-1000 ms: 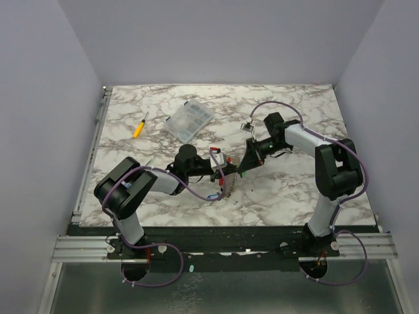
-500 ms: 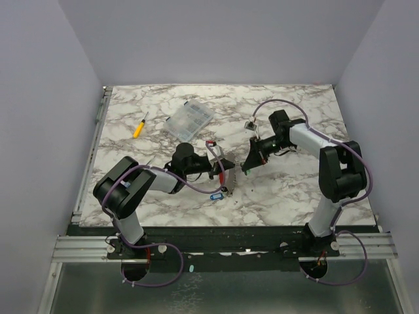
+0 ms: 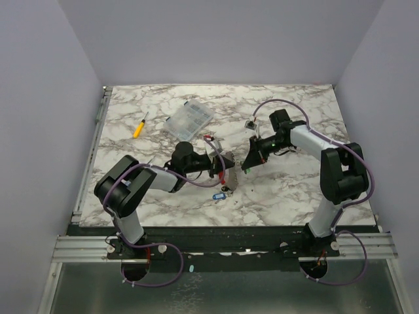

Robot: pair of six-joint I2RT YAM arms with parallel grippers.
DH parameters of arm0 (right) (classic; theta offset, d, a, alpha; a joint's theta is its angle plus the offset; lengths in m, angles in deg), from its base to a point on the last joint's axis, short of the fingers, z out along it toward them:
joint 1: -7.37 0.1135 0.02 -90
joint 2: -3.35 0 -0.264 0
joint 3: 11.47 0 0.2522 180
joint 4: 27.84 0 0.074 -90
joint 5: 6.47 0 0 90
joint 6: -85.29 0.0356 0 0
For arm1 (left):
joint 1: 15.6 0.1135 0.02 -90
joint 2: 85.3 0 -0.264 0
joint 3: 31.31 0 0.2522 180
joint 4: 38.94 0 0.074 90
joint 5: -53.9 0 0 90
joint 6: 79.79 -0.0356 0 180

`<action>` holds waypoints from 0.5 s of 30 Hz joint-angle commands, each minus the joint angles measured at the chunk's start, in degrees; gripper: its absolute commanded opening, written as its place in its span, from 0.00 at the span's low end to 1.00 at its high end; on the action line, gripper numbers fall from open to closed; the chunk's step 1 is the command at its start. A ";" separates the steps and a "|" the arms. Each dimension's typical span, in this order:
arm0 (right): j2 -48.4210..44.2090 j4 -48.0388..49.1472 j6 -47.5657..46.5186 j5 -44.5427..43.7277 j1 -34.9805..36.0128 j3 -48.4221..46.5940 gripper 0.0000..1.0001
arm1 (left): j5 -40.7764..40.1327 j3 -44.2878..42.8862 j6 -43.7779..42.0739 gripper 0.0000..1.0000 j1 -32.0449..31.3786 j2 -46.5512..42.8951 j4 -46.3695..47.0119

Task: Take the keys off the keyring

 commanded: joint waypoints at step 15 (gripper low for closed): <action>2.34 3.76 2.40 -2.80 -0.66 1.93 0.01 | 6.24 -1.48 30.08 0.00 5.50 9.89 22.29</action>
